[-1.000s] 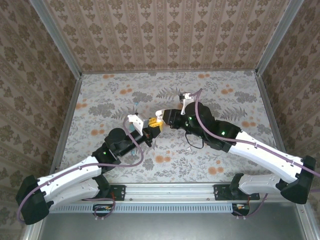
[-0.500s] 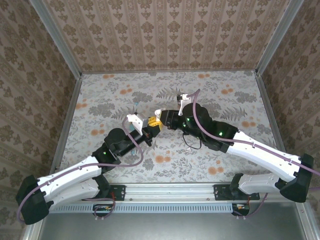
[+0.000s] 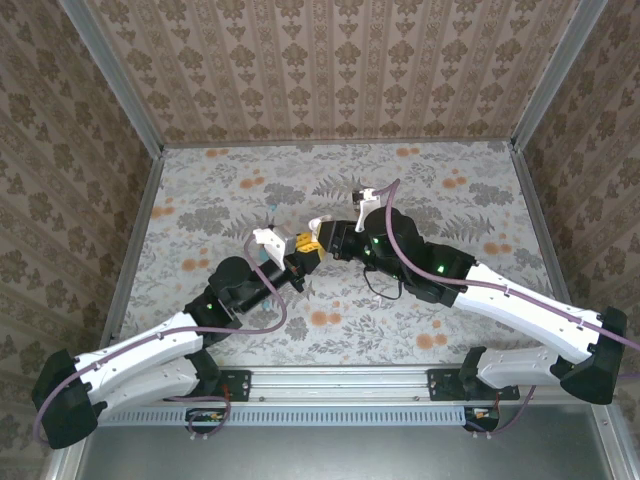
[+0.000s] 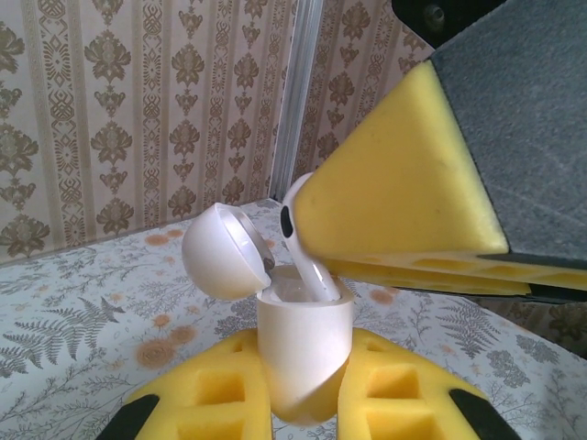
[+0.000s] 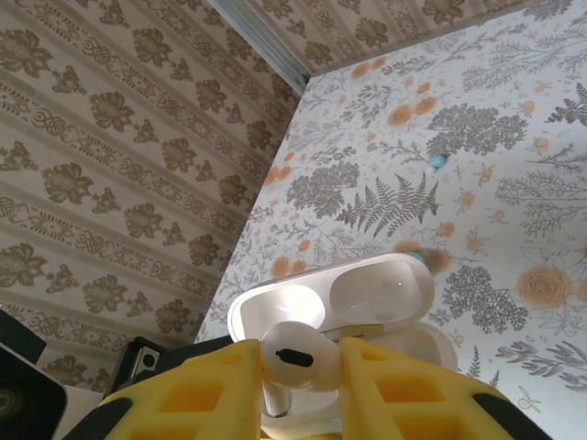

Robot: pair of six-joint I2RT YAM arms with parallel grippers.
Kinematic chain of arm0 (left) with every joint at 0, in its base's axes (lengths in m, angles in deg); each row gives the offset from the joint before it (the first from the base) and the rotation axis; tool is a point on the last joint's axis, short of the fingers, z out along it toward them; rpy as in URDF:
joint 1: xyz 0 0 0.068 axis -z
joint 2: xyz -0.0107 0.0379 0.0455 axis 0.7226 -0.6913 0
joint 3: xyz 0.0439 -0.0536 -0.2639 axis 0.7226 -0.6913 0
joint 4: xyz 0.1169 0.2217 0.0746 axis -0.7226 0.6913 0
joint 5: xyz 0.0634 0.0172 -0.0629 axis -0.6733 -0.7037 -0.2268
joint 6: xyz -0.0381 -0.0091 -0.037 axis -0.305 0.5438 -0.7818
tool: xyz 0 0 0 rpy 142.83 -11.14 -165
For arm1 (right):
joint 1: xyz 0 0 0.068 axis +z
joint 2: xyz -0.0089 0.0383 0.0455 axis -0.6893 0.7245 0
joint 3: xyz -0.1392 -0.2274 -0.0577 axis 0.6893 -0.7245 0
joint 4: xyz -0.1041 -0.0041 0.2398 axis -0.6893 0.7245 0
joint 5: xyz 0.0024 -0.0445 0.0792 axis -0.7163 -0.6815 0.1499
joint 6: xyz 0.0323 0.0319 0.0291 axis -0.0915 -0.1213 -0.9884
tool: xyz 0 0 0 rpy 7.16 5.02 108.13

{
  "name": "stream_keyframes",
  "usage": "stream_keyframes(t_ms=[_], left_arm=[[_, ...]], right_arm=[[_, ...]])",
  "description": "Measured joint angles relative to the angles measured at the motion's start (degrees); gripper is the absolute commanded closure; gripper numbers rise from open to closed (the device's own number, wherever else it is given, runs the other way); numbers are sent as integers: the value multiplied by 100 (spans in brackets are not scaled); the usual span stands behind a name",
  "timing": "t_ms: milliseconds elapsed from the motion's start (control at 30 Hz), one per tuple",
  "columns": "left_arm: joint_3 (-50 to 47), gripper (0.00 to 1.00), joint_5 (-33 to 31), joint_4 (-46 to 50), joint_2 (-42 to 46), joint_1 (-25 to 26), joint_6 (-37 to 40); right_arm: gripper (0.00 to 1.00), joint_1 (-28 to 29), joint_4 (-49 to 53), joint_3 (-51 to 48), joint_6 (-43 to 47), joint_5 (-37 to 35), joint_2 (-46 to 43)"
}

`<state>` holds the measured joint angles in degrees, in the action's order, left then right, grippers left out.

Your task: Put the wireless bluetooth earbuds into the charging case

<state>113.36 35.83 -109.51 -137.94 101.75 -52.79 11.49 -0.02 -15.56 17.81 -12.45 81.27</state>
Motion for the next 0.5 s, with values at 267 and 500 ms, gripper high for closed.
stream_keyframes(t_ms=[267,500], left_arm=[[0,100,-81,61,37,0,-50],[0,100,-155,258,74,0,-52]], right_arm=[[74,92,-70,-37,13,-74,35],[74,160,-413,-299,146,-192,33]])
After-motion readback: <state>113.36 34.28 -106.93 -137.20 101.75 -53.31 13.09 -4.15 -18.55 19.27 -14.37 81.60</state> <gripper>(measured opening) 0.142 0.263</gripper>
